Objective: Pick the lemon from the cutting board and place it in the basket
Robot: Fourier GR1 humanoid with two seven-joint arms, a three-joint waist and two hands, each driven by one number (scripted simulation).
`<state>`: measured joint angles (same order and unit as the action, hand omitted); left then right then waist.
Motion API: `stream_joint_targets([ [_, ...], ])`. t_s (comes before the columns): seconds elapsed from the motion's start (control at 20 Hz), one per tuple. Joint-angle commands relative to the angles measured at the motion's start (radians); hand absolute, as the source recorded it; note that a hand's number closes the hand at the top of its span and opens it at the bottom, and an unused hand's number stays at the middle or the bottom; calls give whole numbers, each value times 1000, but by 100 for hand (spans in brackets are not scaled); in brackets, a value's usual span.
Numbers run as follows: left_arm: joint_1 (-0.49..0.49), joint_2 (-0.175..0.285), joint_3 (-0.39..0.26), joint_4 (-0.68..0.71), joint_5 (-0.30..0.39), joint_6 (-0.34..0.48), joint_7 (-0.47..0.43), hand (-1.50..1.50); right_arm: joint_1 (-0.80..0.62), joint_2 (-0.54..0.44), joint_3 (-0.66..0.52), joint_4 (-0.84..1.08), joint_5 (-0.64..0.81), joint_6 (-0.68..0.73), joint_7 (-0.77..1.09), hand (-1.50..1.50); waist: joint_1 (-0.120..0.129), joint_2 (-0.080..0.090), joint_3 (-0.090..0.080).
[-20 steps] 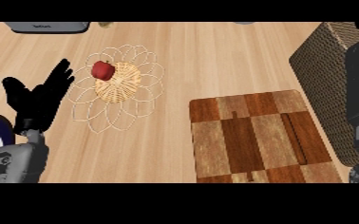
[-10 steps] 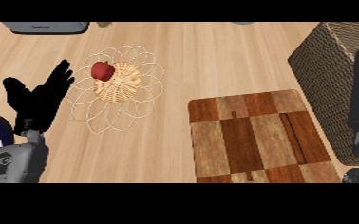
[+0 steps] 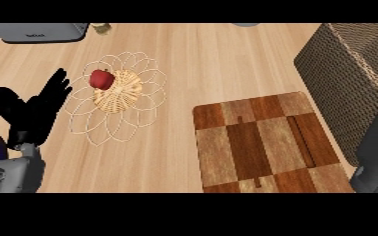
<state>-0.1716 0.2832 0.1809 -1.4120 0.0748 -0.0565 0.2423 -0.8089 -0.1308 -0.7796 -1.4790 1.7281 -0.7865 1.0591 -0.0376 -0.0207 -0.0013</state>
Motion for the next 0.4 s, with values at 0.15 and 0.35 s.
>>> stream_joint_targets([
  [0.15,2,9,14,-2,-2,8,5,0,291,128,119,-426,-158,237,28,-150,-19,-5,0],
  [0.35,64,-7,5,-52,16,-10,5,0,472,130,208,-659,-257,336,76,-150,-3,-6,1],
])
